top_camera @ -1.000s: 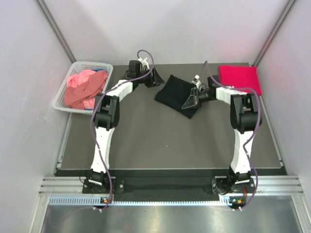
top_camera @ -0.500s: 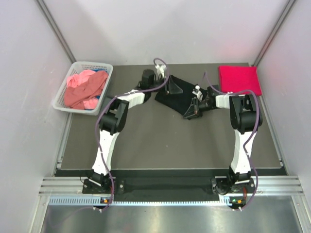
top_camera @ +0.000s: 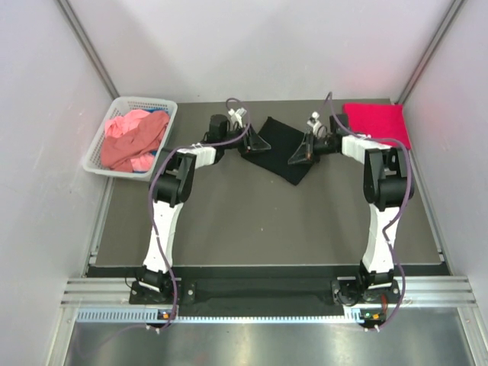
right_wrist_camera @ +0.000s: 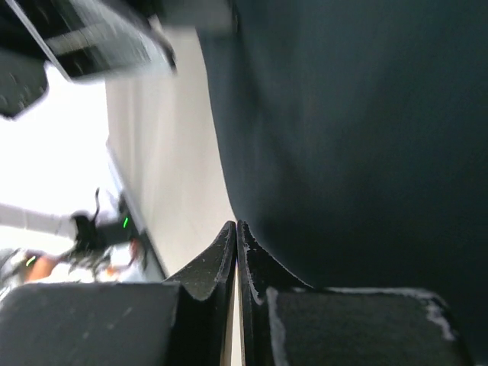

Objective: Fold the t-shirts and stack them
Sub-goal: Fold the tshirt

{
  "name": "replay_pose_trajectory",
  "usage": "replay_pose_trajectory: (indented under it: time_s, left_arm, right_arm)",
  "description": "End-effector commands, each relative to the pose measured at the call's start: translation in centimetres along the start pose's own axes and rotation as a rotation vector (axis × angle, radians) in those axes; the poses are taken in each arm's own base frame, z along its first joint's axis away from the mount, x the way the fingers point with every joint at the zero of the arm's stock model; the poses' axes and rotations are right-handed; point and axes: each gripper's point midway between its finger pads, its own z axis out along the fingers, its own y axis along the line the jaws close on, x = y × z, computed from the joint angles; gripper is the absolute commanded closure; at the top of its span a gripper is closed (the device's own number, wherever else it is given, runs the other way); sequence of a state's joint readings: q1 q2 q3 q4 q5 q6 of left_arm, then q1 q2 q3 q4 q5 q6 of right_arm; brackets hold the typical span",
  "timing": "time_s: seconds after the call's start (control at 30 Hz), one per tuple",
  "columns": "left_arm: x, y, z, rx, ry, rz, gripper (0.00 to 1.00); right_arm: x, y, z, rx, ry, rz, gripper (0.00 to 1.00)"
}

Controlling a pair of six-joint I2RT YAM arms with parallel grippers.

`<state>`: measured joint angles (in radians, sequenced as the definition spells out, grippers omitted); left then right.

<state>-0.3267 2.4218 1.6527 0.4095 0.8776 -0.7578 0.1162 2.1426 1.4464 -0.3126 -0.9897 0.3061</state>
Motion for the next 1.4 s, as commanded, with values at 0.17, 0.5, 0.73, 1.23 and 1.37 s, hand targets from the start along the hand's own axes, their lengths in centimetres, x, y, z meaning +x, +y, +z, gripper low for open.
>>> replay_pose_trajectory:
  time_s: [0.17, 0.5, 0.73, 1.23, 1.37]
  left_arm:
    - [-8.6, -3.6, 0.1, 0.047, -0.184, 0.17, 0.41]
    - [-12.4, -1.7, 5.4, 0.185, -0.38, 0.005, 0.4]
    - [-14.2, -1.1, 7.1, 0.172, -0.529, 0.047, 0.34]
    - [-16.4, -7.0, -5.7, -0.106, -0.34, 0.282, 0.34]
    - [-11.6, -4.0, -6.9, -0.211, -0.231, 0.271, 0.36]
  right_arm:
    - [-13.0, -1.0, -4.4, 0.092, -0.405, -0.051, 0.97]
    - [-13.1, -8.9, -8.3, 0.2, -0.597, 0.1, 0.98]
    - [-12.9, -11.5, -8.9, 0.256, -0.625, 0.143, 0.98]
    - [-7.0, -3.3, -10.2, 0.413, -0.531, 0.144, 0.46]
    - [-2.6, -2.1, -6.9, 0.425, -0.441, 0.112, 0.43]
